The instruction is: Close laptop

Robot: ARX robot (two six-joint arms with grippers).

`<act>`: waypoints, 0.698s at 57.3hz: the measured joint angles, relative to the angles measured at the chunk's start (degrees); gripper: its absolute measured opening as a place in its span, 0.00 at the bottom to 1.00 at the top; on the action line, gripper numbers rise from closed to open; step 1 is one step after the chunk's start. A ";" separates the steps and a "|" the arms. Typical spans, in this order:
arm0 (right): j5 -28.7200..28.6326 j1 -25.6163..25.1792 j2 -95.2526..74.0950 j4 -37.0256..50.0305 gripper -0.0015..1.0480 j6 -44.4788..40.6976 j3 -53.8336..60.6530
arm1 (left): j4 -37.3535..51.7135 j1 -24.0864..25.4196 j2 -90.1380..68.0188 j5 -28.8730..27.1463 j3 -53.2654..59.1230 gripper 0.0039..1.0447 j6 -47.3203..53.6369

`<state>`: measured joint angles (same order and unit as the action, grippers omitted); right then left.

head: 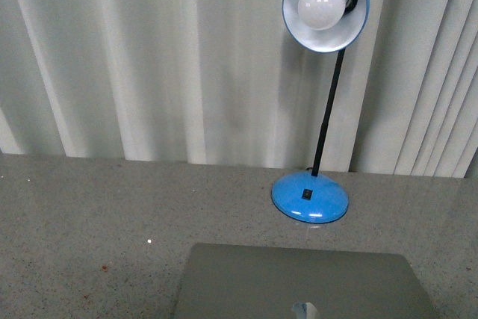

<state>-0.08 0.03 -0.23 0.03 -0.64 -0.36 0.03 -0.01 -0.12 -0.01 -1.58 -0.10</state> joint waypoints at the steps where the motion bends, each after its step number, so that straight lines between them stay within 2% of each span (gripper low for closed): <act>1: 0.00 0.00 0.00 0.00 0.53 0.00 0.00 | 0.00 -0.02 0.00 0.00 0.00 0.37 0.00; 4: 0.00 0.00 0.00 0.00 0.64 0.00 0.00 | 0.00 -0.02 0.00 0.00 0.00 0.47 0.00; 14: 0.00 0.00 0.00 0.00 0.93 0.02 0.00 | 0.00 0.00 0.00 0.00 0.00 0.78 0.00; 20: 0.00 0.00 0.00 0.00 0.92 0.02 0.00 | 0.00 0.00 0.00 0.00 0.00 0.95 0.04; 40: 0.00 0.00 0.00 0.00 0.93 0.02 0.00 | 0.00 0.00 0.00 0.00 0.00 0.94 0.00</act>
<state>-0.08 0.03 -0.23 0.03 -0.62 -0.36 0.03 -0.01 -0.12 -0.01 -1.58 -0.10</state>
